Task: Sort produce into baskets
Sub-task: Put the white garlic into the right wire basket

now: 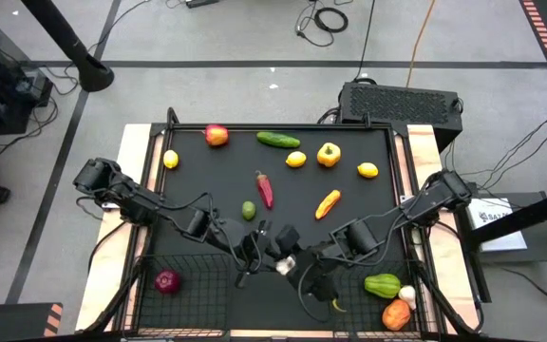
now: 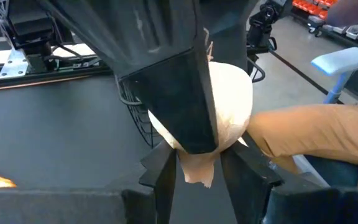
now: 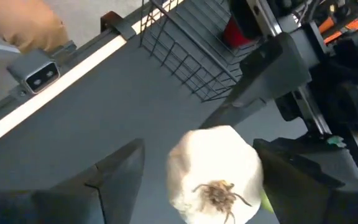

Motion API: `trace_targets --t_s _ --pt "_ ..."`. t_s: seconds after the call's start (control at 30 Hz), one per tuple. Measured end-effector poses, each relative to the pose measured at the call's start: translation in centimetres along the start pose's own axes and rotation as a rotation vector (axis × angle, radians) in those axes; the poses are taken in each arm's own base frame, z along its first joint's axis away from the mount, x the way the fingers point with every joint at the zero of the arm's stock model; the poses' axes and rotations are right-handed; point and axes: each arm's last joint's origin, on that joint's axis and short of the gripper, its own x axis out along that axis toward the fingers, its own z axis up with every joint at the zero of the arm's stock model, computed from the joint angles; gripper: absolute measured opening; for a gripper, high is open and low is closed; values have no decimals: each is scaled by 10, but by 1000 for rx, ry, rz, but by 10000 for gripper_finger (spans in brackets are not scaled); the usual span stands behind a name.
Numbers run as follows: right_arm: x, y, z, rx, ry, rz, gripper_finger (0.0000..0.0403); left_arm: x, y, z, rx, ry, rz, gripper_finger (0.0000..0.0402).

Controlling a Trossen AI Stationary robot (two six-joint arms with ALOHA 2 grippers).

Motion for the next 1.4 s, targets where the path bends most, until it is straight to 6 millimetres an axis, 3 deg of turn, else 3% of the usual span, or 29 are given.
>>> trace_targets --t_s 0.43,0.93,1.2,1.4 --pt "0 -1 0 18 2 -5 222 0 0 0 -18 2 -3 132" --pt "-1 3 -3 82 38 14 208 -6 1 -1 -21 44 72 253" --pt "-16 20 -8 234 129 60 208 -24 4 0 -14 123 220 285" --pt "-41 50 -19 464 328 151 208 -28 10 -6 6 188 393 286"
